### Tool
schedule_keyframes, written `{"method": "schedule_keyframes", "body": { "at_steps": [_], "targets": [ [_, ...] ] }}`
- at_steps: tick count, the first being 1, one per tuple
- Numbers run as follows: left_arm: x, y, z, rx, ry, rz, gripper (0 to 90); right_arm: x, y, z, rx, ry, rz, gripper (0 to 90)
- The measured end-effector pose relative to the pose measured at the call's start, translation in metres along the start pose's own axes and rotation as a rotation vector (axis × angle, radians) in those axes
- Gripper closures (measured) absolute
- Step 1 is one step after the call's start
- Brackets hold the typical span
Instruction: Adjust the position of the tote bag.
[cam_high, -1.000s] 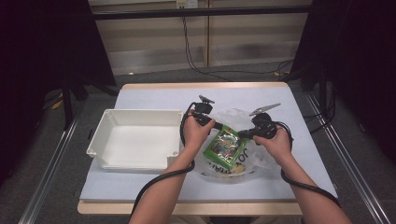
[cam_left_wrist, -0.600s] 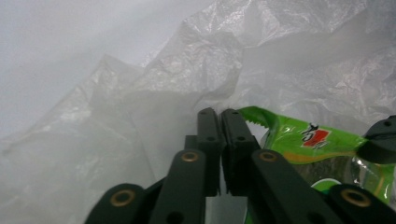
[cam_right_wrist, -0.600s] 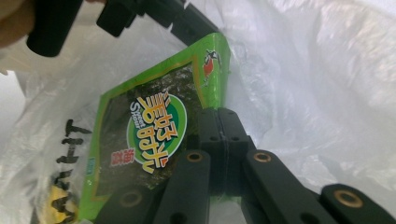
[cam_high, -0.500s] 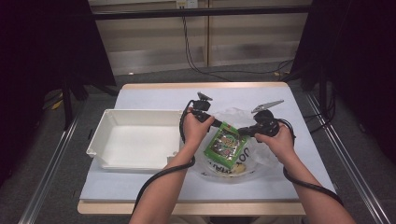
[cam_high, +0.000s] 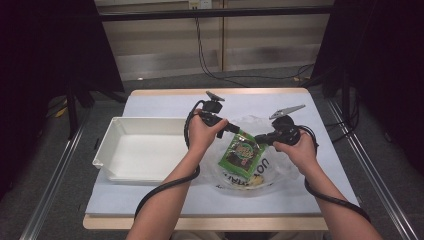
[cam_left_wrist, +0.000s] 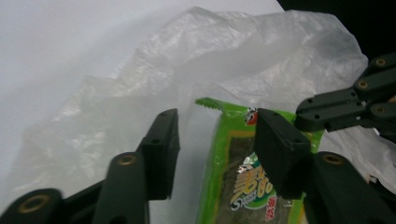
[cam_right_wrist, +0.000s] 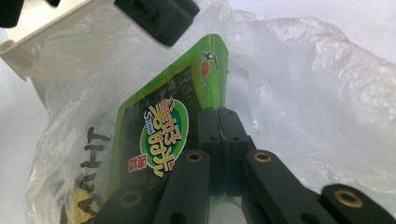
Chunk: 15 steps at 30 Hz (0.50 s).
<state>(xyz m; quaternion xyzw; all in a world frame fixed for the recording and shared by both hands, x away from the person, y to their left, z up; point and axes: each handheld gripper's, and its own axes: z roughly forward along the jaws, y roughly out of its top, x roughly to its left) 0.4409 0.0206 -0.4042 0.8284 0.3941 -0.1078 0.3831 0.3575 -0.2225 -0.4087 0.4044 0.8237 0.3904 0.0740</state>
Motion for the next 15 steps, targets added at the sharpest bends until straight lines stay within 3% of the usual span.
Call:
{"method": "schedule_keyframes", "body": {
  "at_steps": [2,5,6,8,13,14,15],
  "targets": [
    [-0.0009,-0.0024,0.0002,0.035,-0.008,0.033,46.0,0.0018,0.0021,-0.0015,0.0,-0.003,-0.006,89.9],
    [-0.0008,-0.0036,0.001,0.048,-0.027,0.04,47.2,0.0028,0.0039,-0.002,-0.002,0.0,-0.021,89.8],
    [-0.0014,-0.0046,0.0024,0.036,-0.032,0.022,46.3,0.0037,0.0048,-0.0023,0.0,-0.007,-0.022,89.8],
    [0.0017,-0.0052,0.0011,0.062,-0.022,0.053,45.3,0.0046,0.006,-0.0021,-0.004,-0.006,-0.032,89.9],
    [0.0016,-0.0081,0.0041,0.063,-0.041,0.034,44.5,0.007,0.0086,0.0001,-0.002,0.006,-0.054,89.9],
    [0.0021,-0.0082,0.0046,0.078,-0.038,0.051,44.6,0.0076,0.0092,0.0005,-0.001,0.007,-0.058,89.8],
    [0.003,-0.0084,0.0065,0.084,-0.061,0.064,44.5,0.0087,0.0105,0.0015,0.003,0.009,-0.068,89.9]
  ]
}}
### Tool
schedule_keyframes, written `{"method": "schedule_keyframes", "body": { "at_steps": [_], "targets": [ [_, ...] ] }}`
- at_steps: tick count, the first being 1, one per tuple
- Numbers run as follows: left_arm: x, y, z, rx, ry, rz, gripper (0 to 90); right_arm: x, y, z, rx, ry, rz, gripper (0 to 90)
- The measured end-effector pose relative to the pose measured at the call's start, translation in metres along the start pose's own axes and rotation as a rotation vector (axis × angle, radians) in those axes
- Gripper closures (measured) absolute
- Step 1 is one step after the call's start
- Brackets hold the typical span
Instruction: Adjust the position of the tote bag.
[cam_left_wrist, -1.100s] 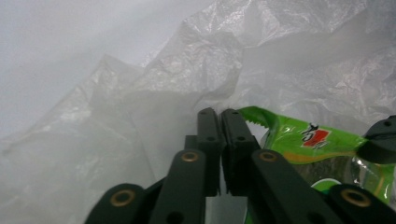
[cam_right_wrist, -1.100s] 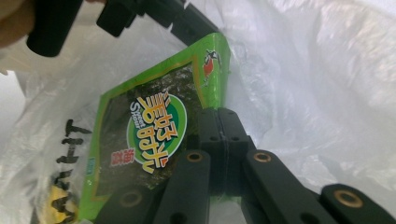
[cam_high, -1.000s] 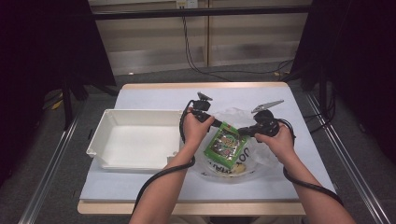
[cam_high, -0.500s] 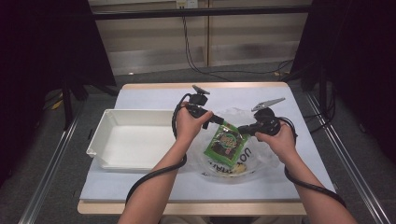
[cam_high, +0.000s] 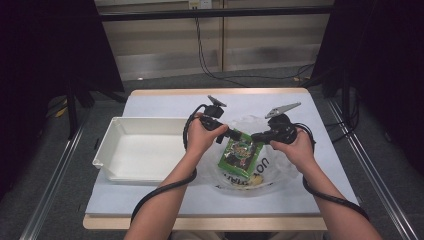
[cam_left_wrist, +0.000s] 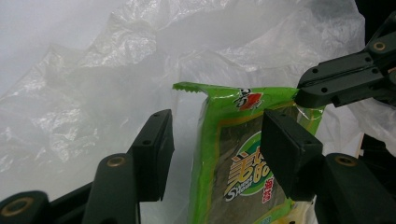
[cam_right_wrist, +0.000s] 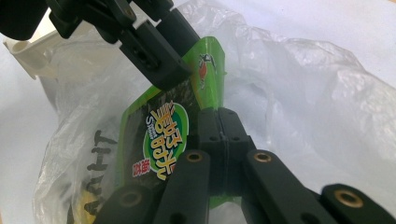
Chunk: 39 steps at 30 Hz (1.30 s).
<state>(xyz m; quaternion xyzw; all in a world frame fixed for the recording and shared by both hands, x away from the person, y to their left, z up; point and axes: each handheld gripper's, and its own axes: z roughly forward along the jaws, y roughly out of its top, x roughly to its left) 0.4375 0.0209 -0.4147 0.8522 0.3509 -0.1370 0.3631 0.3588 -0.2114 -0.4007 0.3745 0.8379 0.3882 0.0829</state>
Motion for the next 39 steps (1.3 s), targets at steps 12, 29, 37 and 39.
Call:
{"method": "schedule_keyframes", "body": {
  "at_steps": [12,29,37,39],
  "targets": [
    [-0.0003,-0.001,0.005,0.025,-0.03,-0.007,52.5,0.001,0.0048,0.0013,-0.002,0.012,-0.023,89.9],
    [0.0,0.0019,0.0093,0.053,-0.032,0.012,55.6,0.0007,0.0087,0.0036,0.004,0.015,-0.051,89.9],
    [-0.003,0.0036,0.009,0.084,-0.011,0.047,59.0,-0.001,0.0085,0.0039,0.007,-0.002,-0.043,90.0],
    [-0.0032,0.0035,0.0088,0.098,-0.007,0.055,59.9,-0.0011,0.0082,0.0045,0.004,0.002,-0.04,90.0]
  ]
}}
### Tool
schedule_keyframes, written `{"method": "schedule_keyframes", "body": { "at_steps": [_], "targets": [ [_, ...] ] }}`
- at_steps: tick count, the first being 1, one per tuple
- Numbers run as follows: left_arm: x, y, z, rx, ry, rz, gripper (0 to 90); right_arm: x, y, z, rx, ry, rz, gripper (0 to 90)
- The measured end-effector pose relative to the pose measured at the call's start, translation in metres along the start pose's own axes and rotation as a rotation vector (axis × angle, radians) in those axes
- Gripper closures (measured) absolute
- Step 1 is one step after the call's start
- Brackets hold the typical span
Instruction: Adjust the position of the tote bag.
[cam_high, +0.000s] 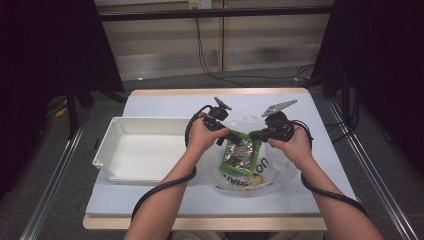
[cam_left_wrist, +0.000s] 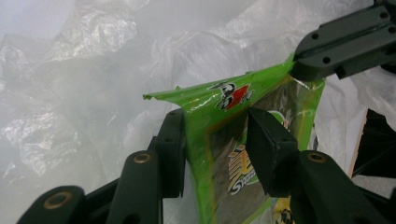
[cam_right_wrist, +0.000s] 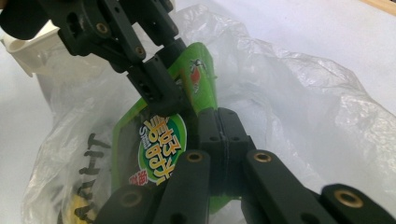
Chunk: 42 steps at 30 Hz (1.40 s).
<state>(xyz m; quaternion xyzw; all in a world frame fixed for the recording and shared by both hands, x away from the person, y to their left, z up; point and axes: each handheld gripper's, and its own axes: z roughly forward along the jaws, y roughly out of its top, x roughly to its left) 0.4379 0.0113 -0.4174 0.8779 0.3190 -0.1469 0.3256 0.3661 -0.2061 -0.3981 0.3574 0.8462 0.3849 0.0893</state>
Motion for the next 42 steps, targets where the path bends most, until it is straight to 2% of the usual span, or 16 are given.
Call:
{"method": "schedule_keyframes", "body": {
  "at_steps": [3,4,5,10,11,19,20,22,23,24,26,33,36,39,41,42],
  "targets": [
    [0.0,-0.001,-0.001,-0.009,0.005,-0.007,63.6,-0.001,0.0,0.001,0.005,-0.005,0.002,90.0],
    [0.0,0.0,-0.004,0.027,0.016,0.022,64.8,-0.001,0.0,0.001,0.007,-0.01,-0.001,90.0],
    [0.0,0.0,-0.005,0.026,0.016,0.03,66.6,-0.001,0.0,0.002,0.01,-0.016,0.001,90.0],
    [-0.004,0.0,-0.008,0.02,0.038,0.013,71.9,-0.002,0.001,0.003,0.007,-0.013,0.002,90.0],
    [-0.003,-0.001,-0.009,0.025,0.04,0.034,73.3,-0.002,0.001,0.003,0.007,-0.018,0.003,90.0],
    [-0.004,-0.004,-0.013,-0.008,0.044,-0.002,80.1,-0.001,0.001,0.005,-0.012,-0.034,0.025,86.9],
    [-0.004,-0.005,-0.013,-0.016,0.038,-0.014,80.3,-0.001,0.0,0.006,-0.015,-0.03,0.023,85.0],
    [-0.002,-0.005,-0.016,-0.013,0.045,0.005,80.6,-0.002,0.0,0.005,-0.032,-0.02,0.052,75.4],
    [-0.002,-0.006,-0.016,-0.019,0.046,0.012,80.7,-0.002,-0.001,0.004,-0.032,-0.025,0.07,75.0],
    [-0.004,-0.006,-0.015,-0.041,0.047,-0.005,80.7,-0.003,-0.003,0.003,-0.035,-0.028,0.071,72.0],
    [-0.004,-0.006,-0.016,-0.047,0.047,-0.003,80.7,-0.004,-0.005,0.002,-0.034,-0.043,0.098,61.3],
    [-0.001,-0.008,-0.022,-0.065,0.056,-0.004,80.6,-0.01,-0.016,-0.001,0.0,-0.081,0.145,50.1],
    [-0.002,-0.008,-0.023,-0.065,0.059,-0.006,80.6,-0.012,-0.023,0.002,0.033,-0.062,0.163,50.3],
    [-0.002,-0.009,-0.022,-0.069,0.024,-0.006,80.6,-0.011,-0.027,0.008,0.047,-0.023,0.172,53.4],
    [-0.002,-0.008,-0.021,-0.058,0.031,0.005,80.6,-0.01,-0.028,0.012,0.05,0.019,0.186,61.9],
    [-0.002,-0.008,-0.021,-0.053,0.038,0.008,80.5,-0.009,-0.027,0.014,0.061,0.007,0.174,64.1]
  ]
}}
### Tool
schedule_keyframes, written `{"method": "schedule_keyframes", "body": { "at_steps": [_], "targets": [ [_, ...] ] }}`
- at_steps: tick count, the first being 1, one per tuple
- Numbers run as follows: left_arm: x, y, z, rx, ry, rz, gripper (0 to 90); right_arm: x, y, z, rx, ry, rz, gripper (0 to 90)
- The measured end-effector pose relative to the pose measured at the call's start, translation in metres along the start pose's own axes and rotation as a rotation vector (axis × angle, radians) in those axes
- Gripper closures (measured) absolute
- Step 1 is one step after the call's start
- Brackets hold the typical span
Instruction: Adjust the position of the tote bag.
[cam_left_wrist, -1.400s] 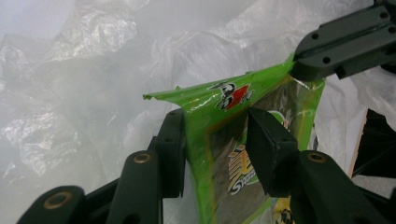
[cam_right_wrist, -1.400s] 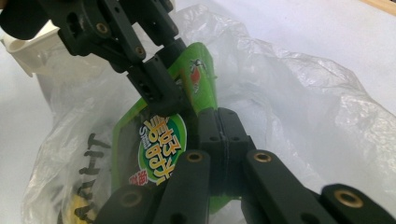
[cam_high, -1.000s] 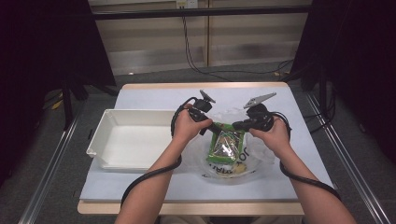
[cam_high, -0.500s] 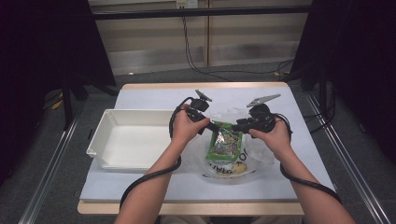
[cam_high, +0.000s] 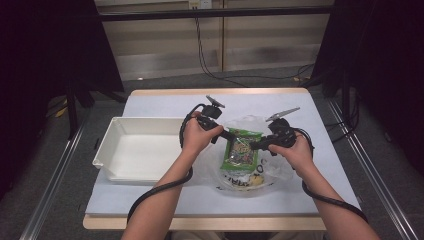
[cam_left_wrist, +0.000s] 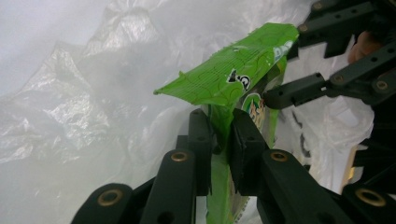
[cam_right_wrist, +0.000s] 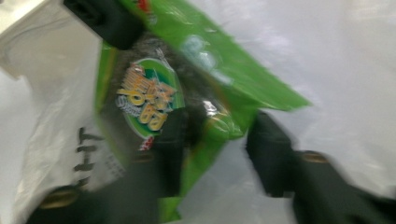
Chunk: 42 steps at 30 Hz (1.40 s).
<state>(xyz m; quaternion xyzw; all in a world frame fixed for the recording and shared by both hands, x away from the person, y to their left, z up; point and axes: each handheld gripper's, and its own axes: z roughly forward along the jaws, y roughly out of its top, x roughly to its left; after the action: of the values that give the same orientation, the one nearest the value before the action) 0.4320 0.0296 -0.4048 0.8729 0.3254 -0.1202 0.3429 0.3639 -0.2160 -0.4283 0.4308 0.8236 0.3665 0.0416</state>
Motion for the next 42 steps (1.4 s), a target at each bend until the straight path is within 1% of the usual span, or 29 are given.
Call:
{"method": "schedule_keyframes", "body": {
  "at_steps": [2,4,5,7,9,10,11,12,13,14,15,17,19,20,24,27,28,29,30,31,32,34,35,36,37,38,39,40,42],
  "targets": [
    [0.001,0.0,-0.001,-0.002,-0.002,-0.004,80.0,0.0,0.001,0.0,-0.004,0.002,-0.001,68.7],
    [0.001,0.0,-0.002,-0.003,-0.008,0.009,78.2,-0.002,0.002,-0.003,-0.026,0.006,-0.002,72.7],
    [0.001,0.001,-0.003,0.01,-0.011,0.017,76.7,-0.003,0.003,-0.005,-0.032,0.007,-0.006,73.7],
    [0.0,0.003,-0.003,0.012,-0.007,0.03,74.6,-0.004,0.004,-0.008,-0.034,0.005,-0.017,74.7],
    [-0.001,0.006,-0.003,0.013,-0.003,0.05,69.3,-0.003,0.006,-0.009,-0.031,0.005,-0.023,75.3],
    [-0.001,0.007,-0.002,0.003,-0.004,0.045,67.5,-0.003,0.006,-0.009,-0.034,0.009,-0.035,75.3],
    [-0.002,0.008,-0.001,0.014,-0.002,0.064,63.9,-0.002,0.007,-0.009,-0.036,0.006,-0.043,75.5],
    [-0.003,0.01,0.0,0.023,0.009,0.071,61.3,-0.001,0.007,-0.01,-0.033,0.004,-0.047,75.6],
    [-0.004,0.01,0.002,0.026,0.001,0.077,60.6,-0.001,0.007,-0.009,-0.036,0.009,-0.053,75.6],
    [-0.004,0.012,0.002,0.05,-0.002,0.095,60.1,0.0,0.007,-0.009,-0.04,0.007,-0.058,75.8],
    [-0.005,0.012,0.004,0.043,-0.001,0.094,58.9,0.0,0.008,-0.009,-0.035,0.006,-0.066,75.8],
    [-0.006,0.015,0.006,0.084,0.002,0.108,56.2,0.002,0.009,-0.01,-0.042,0.007,-0.078,75.9],
    [-0.005,0.017,0.007,0.118,0.004,0.138,55.3,0.002,0.011,-0.011,-0.035,0.002,-0.085,75.8],
    [-0.005,0.018,0.008,0.124,-0.002,0.133,57.3,0.002,0.012,-0.012,-0.041,0.004,-0.089,76.0],
    [-0.009,0.023,0.009,0.167,0.017,0.182,58.1,0.003,0.015,-0.012,-0.035,0.004,-0.105,76.2],
    [-0.013,0.026,0.008,0.193,0.004,0.199,61.6,0.004,0.017,-0.013,-0.039,-0.002,-0.12,76.7],
    [-0.014,0.026,0.009,0.198,0.008,0.213,62.9,0.004,0.018,-0.013,-0.046,0.011,-0.114,76.8],
    [-0.015,0.027,0.01,0.207,0.01,0.217,64.1,0.005,0.019,-0.013,-0.048,0.007,-0.126,76.9],
    [-0.016,0.028,0.009,0.224,0.019,0.226,66.1,0.006,0.02,-0.013,-0.041,0.0,-0.136,76.8],
    [-0.017,0.028,0.008,0.228,0.012,0.218,69.0,0.007,0.02,-0.012,-0.038,-0.01,-0.14,76.7],
    [-0.018,0.027,0.008,0.232,0.015,0.225,71.2,0.007,0.02,-0.012,-0.035,-0.019,-0.145,76.5],
    [-0.02,0.027,0.008,0.265,0.015,0.236,74.7,0.006,0.02,-0.011,-0.043,-0.018,-0.141,76.5],
    [-0.022,0.026,0.008,0.255,0.021,0.217,75.3,0.005,0.019,-0.012,-0.049,-0.016,-0.127,74.3],
    [-0.022,0.026,0.007,0.262,0.024,0.223,75.5,0.004,0.018,-0.012,-0.066,-0.01,-0.116,71.2],
    [-0.022,0.027,0.005,0.269,0.02,0.23,75.5,0.004,0.017,-0.013,-0.066,-0.011,-0.115,66.7],
    [-0.022,0.026,0.004,0.266,0.031,0.227,75.5,0.004,0.015,-0.013,-0.066,-0.015,-0.114,61.0],
    [-0.023,0.027,0.002,0.269,0.042,0.238,75.5,0.005,0.013,-0.013,-0.058,-0.039,-0.12,59.0],
    [-0.024,0.028,0.0,0.265,0.046,0.238,75.5,0.006,0.011,-0.013,-0.051,-0.042,-0.131,58.0],
    [-0.026,0.029,-0.005,0.26,0.052,0.244,75.4,0.007,0.007,-0.014,-0.054,-0.058,-0.138,48.9]
  ]
}}
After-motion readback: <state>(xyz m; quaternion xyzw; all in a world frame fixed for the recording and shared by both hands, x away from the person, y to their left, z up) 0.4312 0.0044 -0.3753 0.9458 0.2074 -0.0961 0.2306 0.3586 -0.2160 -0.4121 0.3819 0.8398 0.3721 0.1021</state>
